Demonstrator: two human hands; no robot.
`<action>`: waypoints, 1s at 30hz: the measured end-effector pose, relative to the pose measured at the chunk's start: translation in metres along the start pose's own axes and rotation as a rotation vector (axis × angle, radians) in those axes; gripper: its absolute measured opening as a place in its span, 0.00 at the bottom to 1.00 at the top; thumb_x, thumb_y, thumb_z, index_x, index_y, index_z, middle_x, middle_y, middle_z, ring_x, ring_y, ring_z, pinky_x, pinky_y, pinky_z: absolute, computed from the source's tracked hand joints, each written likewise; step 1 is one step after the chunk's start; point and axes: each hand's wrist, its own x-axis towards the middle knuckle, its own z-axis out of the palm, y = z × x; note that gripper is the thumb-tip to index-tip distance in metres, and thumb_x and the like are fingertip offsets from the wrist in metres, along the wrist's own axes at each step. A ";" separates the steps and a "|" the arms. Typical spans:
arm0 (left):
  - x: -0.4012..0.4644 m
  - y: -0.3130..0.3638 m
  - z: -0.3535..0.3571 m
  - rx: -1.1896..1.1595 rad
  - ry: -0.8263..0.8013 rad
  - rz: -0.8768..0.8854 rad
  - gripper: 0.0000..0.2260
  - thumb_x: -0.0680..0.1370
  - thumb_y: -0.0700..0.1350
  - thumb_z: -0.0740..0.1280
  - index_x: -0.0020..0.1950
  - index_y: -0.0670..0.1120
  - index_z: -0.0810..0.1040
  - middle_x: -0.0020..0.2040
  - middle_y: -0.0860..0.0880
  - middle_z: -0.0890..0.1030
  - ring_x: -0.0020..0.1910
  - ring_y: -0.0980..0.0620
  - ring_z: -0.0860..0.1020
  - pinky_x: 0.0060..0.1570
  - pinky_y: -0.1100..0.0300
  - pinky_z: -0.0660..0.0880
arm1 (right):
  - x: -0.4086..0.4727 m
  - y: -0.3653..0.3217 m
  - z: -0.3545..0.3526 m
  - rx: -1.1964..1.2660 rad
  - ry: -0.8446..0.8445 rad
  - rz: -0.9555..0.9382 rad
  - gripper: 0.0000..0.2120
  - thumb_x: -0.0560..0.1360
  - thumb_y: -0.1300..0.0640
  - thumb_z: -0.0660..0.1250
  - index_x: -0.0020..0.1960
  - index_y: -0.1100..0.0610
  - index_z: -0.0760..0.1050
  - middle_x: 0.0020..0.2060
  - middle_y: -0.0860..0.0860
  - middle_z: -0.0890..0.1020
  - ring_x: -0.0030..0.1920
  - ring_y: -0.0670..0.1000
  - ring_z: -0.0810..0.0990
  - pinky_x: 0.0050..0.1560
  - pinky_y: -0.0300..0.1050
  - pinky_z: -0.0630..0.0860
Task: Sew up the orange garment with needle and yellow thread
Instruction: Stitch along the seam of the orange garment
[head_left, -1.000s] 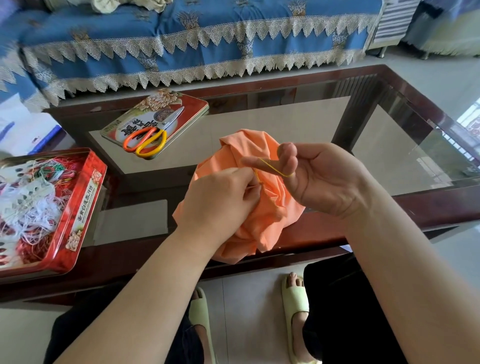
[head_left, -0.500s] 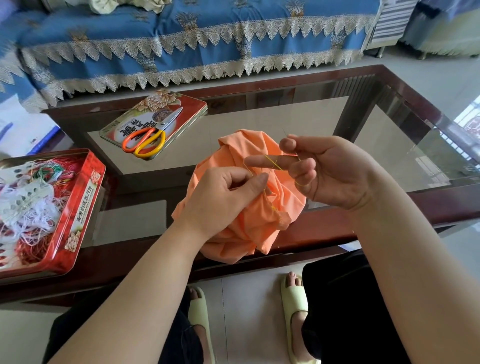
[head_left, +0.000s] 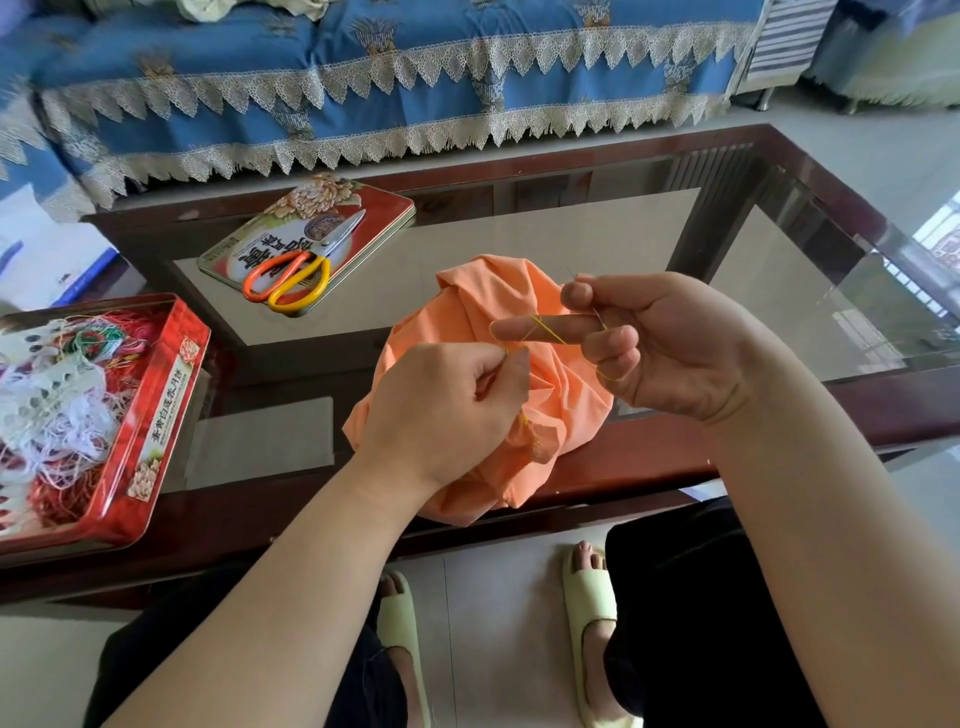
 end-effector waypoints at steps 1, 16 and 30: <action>0.001 0.000 0.000 -0.019 -0.001 -0.012 0.19 0.79 0.55 0.60 0.34 0.49 0.81 0.24 0.60 0.74 0.28 0.58 0.75 0.26 0.71 0.65 | -0.001 -0.001 -0.001 -0.020 0.023 -0.002 0.08 0.77 0.56 0.55 0.40 0.57 0.65 0.47 0.60 0.84 0.18 0.43 0.70 0.20 0.28 0.68; -0.001 0.010 -0.009 -0.362 -0.005 0.009 0.17 0.81 0.47 0.58 0.38 0.40 0.75 0.29 0.54 0.72 0.31 0.54 0.72 0.31 0.67 0.67 | -0.009 -0.016 -0.026 -0.595 0.096 -0.036 0.14 0.83 0.56 0.51 0.41 0.59 0.65 0.30 0.58 0.81 0.15 0.43 0.58 0.16 0.31 0.57; -0.005 0.021 -0.013 -0.498 0.030 0.035 0.12 0.79 0.48 0.61 0.38 0.48 0.78 0.31 0.59 0.77 0.33 0.59 0.75 0.36 0.70 0.69 | 0.007 -0.017 -0.038 0.046 -0.042 -0.380 0.13 0.81 0.55 0.51 0.39 0.53 0.67 0.34 0.47 0.80 0.13 0.43 0.60 0.16 0.30 0.50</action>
